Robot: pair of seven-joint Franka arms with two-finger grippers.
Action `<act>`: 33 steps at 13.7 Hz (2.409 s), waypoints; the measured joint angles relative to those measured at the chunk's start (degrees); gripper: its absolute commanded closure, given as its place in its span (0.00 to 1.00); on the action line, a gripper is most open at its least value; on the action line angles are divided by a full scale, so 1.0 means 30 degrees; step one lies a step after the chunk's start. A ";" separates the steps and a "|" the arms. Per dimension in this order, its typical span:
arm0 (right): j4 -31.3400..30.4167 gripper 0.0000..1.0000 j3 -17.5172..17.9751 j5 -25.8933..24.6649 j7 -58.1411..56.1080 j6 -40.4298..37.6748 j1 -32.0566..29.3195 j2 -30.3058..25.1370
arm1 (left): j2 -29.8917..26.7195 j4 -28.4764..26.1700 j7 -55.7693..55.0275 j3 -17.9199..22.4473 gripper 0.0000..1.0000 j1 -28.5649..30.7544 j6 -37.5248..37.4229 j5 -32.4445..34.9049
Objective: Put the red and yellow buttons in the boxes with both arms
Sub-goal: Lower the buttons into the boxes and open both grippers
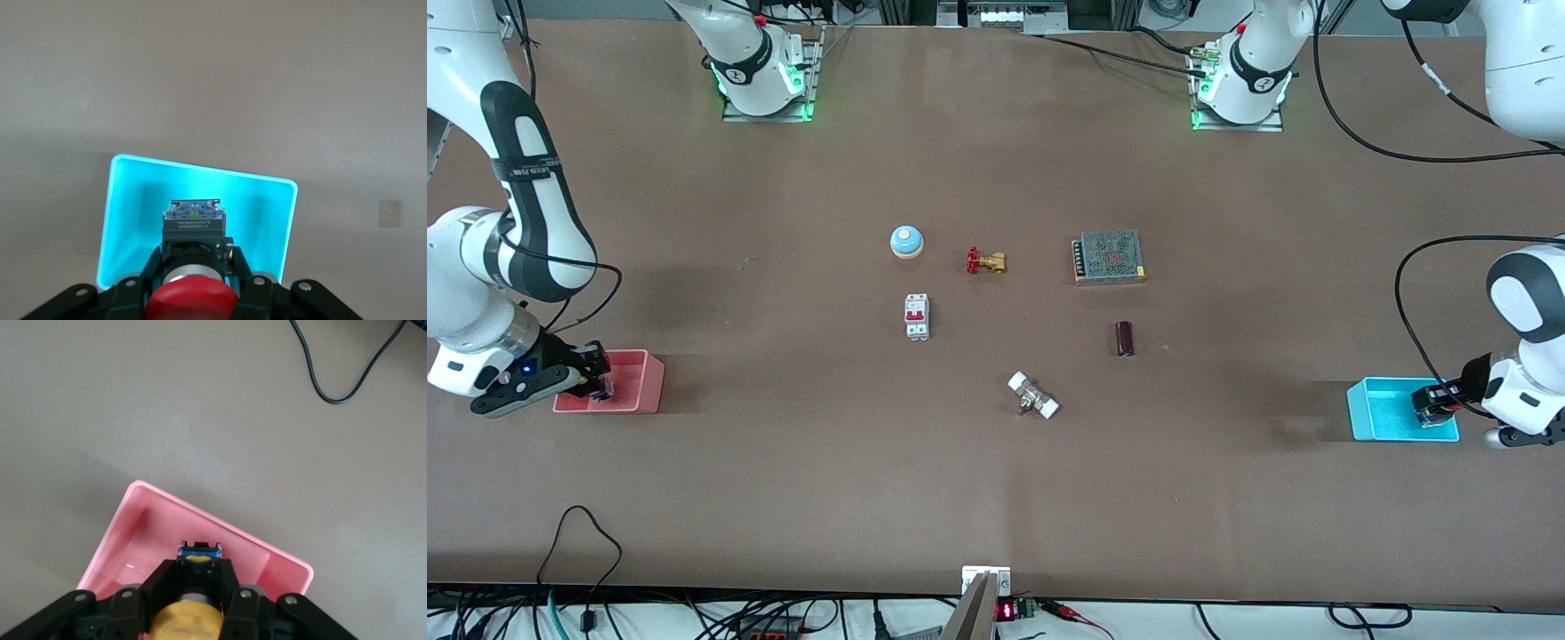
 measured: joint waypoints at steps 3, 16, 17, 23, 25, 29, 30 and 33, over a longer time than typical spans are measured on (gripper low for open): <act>0.0007 0.81 0.0001 0.0000 0.0000 0.0307 -0.0008 0.0438 | 0.0656 0.0029 0.0000 0.0001 0.74 0.0154 -0.0044 -0.0002; -0.0051 0.68 0.0001 0.0013 0.0001 0.0305 -0.0187 0.1207 | 0.1965 0.0716 0.0008 -0.0015 0.73 0.0321 -0.0060 -0.0456; -0.0051 0.59 0.0001 0.0014 0.0001 0.0305 -0.0188 0.1207 | 0.2018 0.0720 0.0018 -0.0016 0.73 0.0322 -0.0060 -0.0511; -0.0060 0.28 0.0001 0.0023 0.0019 0.0304 -0.0199 0.1260 | 0.2470 0.0891 0.0360 -0.0045 0.17 0.0324 -0.0058 -0.0559; -0.0060 0.04 0.0001 0.0027 0.0020 0.0304 -0.0203 0.1266 | 0.2504 0.0903 0.0384 -0.0093 0.00 0.0321 -0.0058 -0.0561; 0.0138 0.00 0.0056 0.0029 0.0021 0.0046 -0.0202 0.0827 | 0.2389 0.1358 0.0393 -0.0101 0.00 0.0323 -0.0056 -0.0562; 0.0236 0.00 0.0078 0.0029 0.0021 -0.0735 -0.0202 0.0319 | 0.2211 0.1473 0.0393 -0.0106 0.00 0.0321 -0.0060 -0.0563; 0.0556 0.00 0.0145 0.0031 0.0034 -0.4469 -0.0168 -0.2384 | 0.0410 0.1430 0.0419 -0.0250 0.00 -0.0062 -0.1348 -0.0570</act>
